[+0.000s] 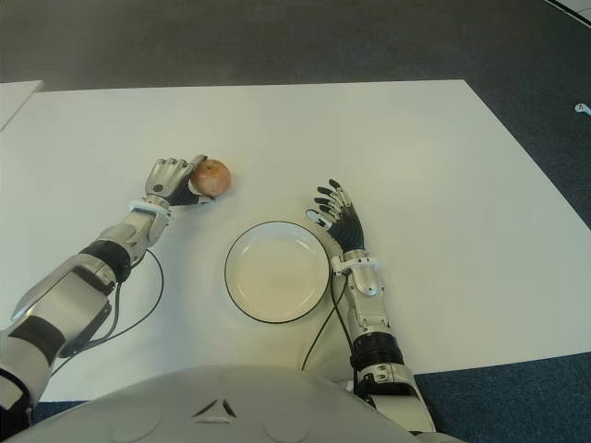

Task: Put the apples into the plate.

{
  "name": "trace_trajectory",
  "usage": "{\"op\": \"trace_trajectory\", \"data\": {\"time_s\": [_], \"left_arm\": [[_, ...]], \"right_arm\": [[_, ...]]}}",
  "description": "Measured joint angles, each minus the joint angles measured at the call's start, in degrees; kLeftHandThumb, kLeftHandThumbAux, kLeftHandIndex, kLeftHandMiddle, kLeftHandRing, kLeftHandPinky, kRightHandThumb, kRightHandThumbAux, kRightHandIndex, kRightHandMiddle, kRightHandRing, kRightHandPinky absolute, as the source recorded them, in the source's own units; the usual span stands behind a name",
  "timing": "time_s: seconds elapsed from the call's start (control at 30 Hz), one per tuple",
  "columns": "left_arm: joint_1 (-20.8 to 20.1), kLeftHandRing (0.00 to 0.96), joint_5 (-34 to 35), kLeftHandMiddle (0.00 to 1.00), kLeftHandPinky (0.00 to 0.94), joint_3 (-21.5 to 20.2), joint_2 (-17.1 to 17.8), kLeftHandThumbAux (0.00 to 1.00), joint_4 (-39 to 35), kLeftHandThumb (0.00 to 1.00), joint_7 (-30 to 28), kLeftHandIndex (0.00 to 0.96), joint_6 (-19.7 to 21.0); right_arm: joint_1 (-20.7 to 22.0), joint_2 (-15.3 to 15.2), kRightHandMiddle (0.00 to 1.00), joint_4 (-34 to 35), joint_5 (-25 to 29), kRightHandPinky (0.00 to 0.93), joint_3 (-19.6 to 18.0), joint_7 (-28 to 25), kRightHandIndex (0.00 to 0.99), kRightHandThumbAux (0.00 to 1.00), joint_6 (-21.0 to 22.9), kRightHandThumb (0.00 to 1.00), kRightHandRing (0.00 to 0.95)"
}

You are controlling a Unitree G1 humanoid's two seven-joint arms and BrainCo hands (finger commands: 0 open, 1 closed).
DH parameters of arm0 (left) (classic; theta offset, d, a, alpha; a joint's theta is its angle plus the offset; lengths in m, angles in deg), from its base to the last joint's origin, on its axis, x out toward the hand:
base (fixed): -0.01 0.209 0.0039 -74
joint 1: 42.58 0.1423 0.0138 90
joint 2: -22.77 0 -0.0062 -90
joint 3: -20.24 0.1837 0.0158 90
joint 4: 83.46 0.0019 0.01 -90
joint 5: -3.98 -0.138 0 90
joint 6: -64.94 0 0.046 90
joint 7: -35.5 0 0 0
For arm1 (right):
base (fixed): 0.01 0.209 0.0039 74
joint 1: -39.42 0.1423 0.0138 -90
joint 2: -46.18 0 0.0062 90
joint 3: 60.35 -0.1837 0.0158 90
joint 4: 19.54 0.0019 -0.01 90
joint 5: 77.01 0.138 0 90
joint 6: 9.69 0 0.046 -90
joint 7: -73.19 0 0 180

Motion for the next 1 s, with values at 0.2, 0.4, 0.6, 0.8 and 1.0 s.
{"op": "trace_trajectory", "data": {"time_s": [0.2,0.4,0.6,0.8,1.0], "left_arm": [[0.1,0.795,0.0,0.815,0.796,0.0,0.0,0.7,-0.1,0.721,0.0,0.443,0.1],[0.2,0.625,0.8,0.651,0.595,-0.8,0.0,0.599,-0.2,0.568,-1.3,0.4,-0.8],[-0.2,0.105,2.3,0.114,0.108,-1.2,0.5,0.349,-1.2,0.259,-6.3,0.114,-1.1],[-0.7,0.011,2.4,0.012,0.011,-1.2,0.5,0.248,-2.8,0.204,-11.3,0.012,2.1],[-0.3,0.001,2.3,0.001,0.001,-1.1,0.6,0.21,-4.7,0.186,-14.4,0.001,5.3]], "right_arm": [[0.0,0.0,0.235,0.0,-0.2,0.268,0.0,0.2,0.075,0.65,0.0,0.136,0.269],[0.1,0.0,0.231,-0.1,-0.2,0.224,0.0,0.2,0.073,0.643,0.0,0.128,0.256],[0.2,0.0,0.24,-0.2,-0.3,0.242,0.0,0.2,0.081,0.637,0.0,0.123,0.259],[0.2,0.0,0.247,-0.2,-0.4,0.233,0.1,0.4,0.085,0.636,0.0,0.13,0.261],[0.2,0.0,0.244,-0.2,-0.4,0.256,0.1,0.4,0.079,0.646,0.0,0.145,0.265]]}}
